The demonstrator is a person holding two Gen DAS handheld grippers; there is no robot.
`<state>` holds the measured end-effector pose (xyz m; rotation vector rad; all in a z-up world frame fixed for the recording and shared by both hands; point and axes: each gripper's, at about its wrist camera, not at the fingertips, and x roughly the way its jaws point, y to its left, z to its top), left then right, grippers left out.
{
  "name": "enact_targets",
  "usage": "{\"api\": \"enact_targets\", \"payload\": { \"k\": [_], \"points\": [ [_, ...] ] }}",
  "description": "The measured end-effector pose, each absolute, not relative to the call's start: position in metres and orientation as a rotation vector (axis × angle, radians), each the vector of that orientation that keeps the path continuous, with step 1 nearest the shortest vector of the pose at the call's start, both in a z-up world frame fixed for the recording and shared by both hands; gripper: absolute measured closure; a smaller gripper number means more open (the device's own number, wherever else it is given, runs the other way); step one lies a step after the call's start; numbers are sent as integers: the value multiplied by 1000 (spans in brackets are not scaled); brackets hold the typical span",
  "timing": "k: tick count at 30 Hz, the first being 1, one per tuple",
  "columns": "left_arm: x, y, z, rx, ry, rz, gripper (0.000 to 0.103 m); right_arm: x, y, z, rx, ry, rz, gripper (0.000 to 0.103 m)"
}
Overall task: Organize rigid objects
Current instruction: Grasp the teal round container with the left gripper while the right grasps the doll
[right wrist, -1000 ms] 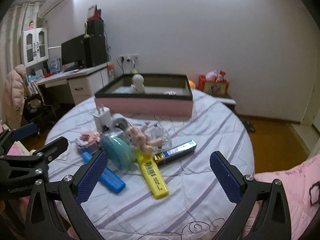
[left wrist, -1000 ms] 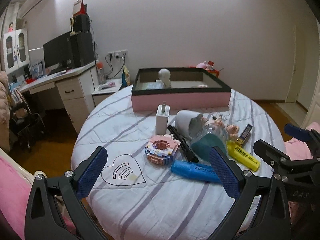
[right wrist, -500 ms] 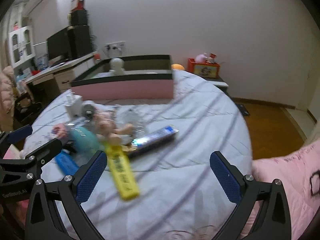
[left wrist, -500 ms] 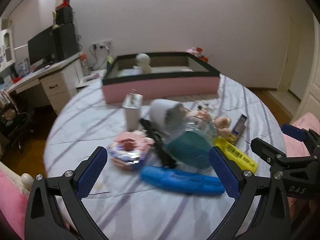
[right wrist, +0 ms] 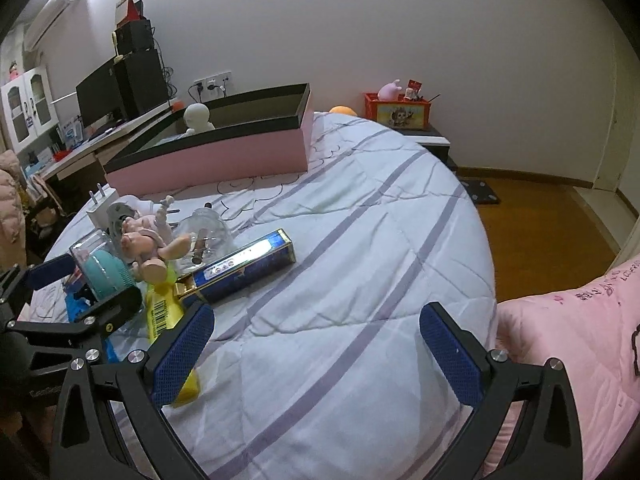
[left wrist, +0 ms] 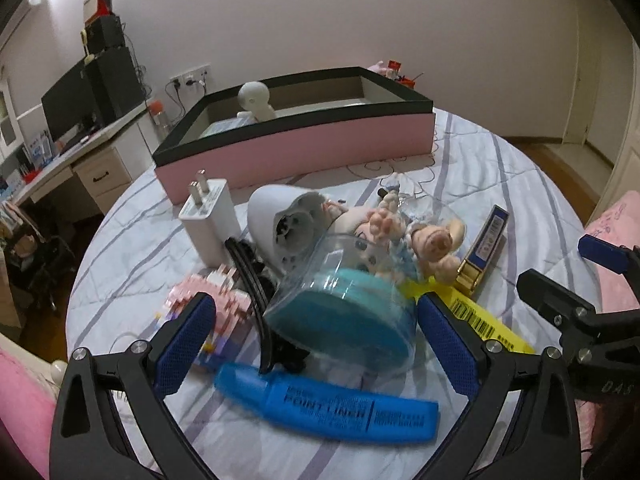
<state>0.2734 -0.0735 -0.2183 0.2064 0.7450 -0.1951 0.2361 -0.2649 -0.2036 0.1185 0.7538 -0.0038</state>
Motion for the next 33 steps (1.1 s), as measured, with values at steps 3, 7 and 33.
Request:
{"api": "enact_targets", "payload": {
  "k": [3,7,33],
  "points": [
    [275,-74,-216,192,741,-240,30,242,-264,-207,120,767,7,0],
    [276,-70,-216,177,746,-282,33,245,-261,-208,118,774,8,0],
    [261,23,-192,-2,703,-230,33,269,-176,-180,-30,725,171,0]
  ]
}}
